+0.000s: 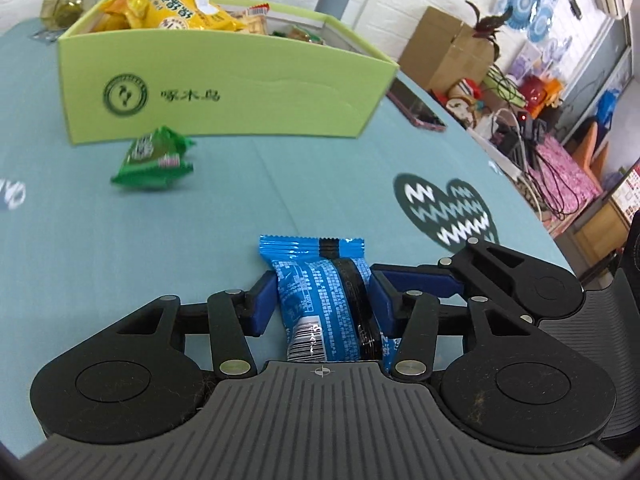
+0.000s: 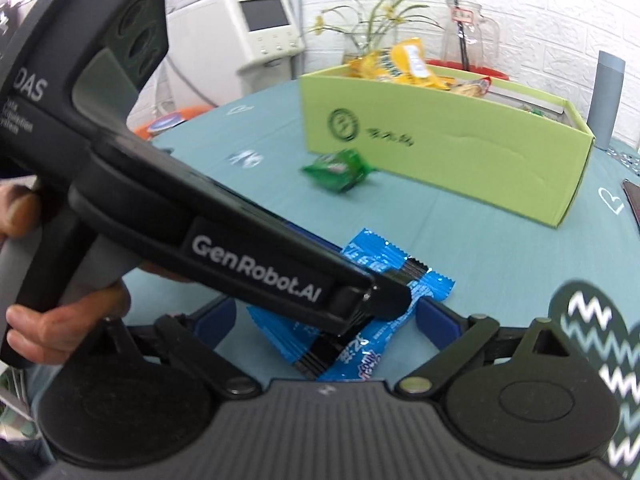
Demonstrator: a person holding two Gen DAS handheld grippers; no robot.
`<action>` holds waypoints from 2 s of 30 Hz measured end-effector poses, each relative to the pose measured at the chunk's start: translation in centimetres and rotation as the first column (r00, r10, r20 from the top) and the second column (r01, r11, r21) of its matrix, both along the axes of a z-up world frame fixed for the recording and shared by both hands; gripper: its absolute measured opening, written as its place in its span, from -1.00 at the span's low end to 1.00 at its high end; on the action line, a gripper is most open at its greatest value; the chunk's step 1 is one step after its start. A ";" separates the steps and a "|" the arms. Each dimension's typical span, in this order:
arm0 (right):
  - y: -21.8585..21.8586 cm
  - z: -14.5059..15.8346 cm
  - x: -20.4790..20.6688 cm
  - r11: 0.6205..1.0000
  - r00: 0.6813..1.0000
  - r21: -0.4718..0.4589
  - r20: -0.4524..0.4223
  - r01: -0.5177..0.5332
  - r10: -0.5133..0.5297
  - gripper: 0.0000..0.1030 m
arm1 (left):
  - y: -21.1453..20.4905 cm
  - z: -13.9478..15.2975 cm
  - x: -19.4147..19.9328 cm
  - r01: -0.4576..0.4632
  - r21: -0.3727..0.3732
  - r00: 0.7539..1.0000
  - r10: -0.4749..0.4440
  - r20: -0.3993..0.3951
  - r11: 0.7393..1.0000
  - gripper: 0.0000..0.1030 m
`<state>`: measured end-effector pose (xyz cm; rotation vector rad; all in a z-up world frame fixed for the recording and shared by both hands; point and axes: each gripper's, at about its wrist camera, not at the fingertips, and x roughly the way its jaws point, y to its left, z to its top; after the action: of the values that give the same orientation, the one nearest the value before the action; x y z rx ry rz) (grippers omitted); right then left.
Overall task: Organize snacks
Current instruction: 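Grasp the blue wrapped bar with the left gripper, then carry the blue bar into the green box and open the left gripper, then grasp the small green candy packet with the left gripper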
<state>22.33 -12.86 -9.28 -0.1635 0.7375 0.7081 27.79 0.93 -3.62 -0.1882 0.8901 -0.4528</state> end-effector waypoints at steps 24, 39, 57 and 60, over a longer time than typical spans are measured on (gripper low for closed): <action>-1.1 6.5 5.3 0.988 0.961 0.071 0.233 0.136 -0.149 0.25 | -1.1 8.6 5.3 -0.045 -0.022 0.976 0.048 0.213 0.999 -0.64; -1.3 3.6 23.6 0.987 0.982 -0.005 0.100 0.163 -0.162 0.48 | -3.5 4.9 22.8 -0.060 0.051 0.989 0.052 0.141 0.997 -0.38; -0.1 6.2 9.3 0.992 0.982 0.117 0.174 0.051 -0.071 0.83 | 5.6 9.6 5.9 -0.116 -0.073 0.925 0.134 0.355 0.991 0.53; 2.6 3.8 8.9 0.997 0.994 0.075 0.106 0.008 -0.016 0.83 | 8.0 5.8 5.2 -0.192 -0.046 0.948 0.198 0.248 0.980 0.51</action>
<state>31.25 -10.30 -5.51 -0.1278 0.6093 0.7084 32.97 8.93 2.19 -0.2309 0.6104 -0.2936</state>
